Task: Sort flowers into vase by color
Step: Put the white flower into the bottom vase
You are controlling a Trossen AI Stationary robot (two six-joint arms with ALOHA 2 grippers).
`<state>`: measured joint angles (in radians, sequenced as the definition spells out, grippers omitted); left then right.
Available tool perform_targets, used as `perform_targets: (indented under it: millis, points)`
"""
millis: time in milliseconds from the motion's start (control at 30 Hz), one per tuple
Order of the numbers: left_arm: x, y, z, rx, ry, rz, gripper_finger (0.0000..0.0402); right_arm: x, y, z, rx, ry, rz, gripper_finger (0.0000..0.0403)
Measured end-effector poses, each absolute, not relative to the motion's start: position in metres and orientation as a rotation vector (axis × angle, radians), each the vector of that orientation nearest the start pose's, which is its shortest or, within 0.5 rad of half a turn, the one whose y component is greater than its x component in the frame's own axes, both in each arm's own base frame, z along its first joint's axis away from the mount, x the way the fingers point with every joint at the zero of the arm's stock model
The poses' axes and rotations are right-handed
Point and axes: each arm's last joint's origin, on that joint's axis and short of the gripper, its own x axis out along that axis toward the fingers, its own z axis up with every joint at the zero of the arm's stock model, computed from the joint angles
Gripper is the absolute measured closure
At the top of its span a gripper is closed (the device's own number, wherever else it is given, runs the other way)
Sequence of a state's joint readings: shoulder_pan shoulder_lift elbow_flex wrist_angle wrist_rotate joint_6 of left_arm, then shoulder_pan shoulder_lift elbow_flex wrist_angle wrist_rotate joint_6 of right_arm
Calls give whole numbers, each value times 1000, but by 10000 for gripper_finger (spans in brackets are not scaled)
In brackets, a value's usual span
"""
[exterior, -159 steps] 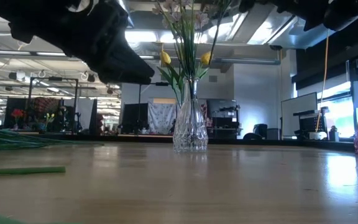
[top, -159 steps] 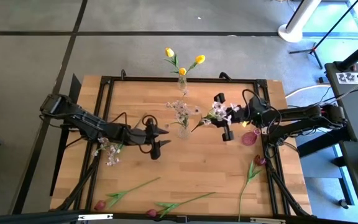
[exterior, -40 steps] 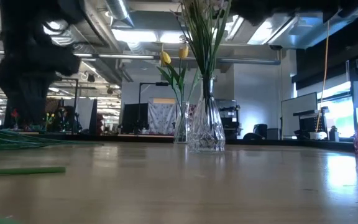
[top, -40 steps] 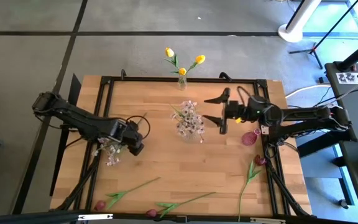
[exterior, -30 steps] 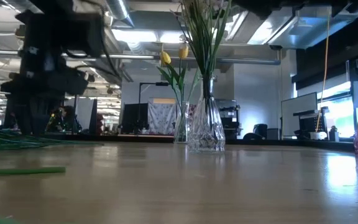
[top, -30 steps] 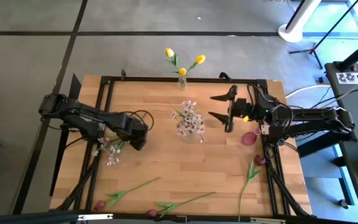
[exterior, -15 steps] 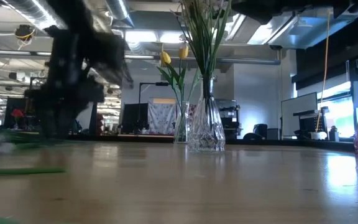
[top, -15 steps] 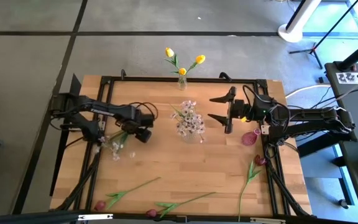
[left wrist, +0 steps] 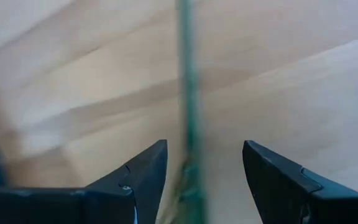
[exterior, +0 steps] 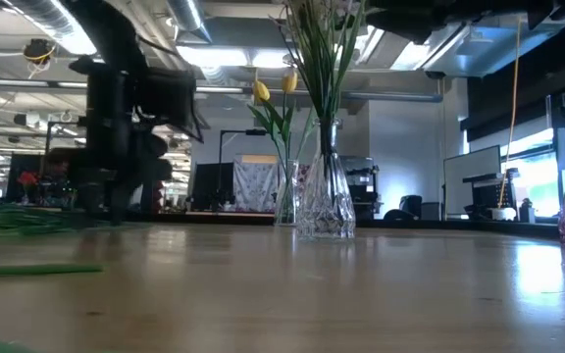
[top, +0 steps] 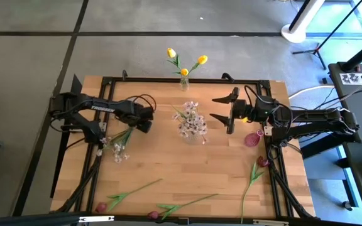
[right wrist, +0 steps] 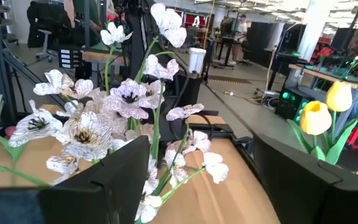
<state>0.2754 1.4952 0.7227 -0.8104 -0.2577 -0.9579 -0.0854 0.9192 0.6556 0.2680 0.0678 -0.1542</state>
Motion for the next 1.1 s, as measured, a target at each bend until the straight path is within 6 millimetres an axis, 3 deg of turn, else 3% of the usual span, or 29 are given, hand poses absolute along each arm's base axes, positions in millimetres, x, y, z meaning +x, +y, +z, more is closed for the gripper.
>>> perform_targets:
  millis: [100, 267, 367, 467, 567, 700, 833, 1000, 1100]
  points:
    - [219, 66, 140, -828, 1199, 1026, 198, 208, -20, 306, -128, 25, -145, 118]
    - [240, 54, 135, -814, 1128, 831, 198, 208, -19, 303, -82, 53, -117, 118]
    - [268, 28, 154, -824, 972, 569, 198, 208, -19, 302, -78, 62, -117, 118]
    - [279, -3, 174, -767, 877, 420, 198, 208, -19, 301, -75, 72, -116, 118]
    - [275, -33, 184, -751, 873, 368, 198, 208, -19, 299, -73, 94, -116, 118]
    - [259, -67, 179, -825, 897, 516, 198, 207, -19, 296, -72, 124, -115, 118]
    - [243, -100, 176, -938, 715, 733, 198, 207, -19, 297, -79, 112, -116, 118]
    - [229, -117, 164, -1040, 447, 940, 198, 208, -19, 299, -94, 91, -117, 118]
    - [234, -122, 145, -1094, 378, 1004, 198, 208, -19, 299, -95, 94, -118, 118]
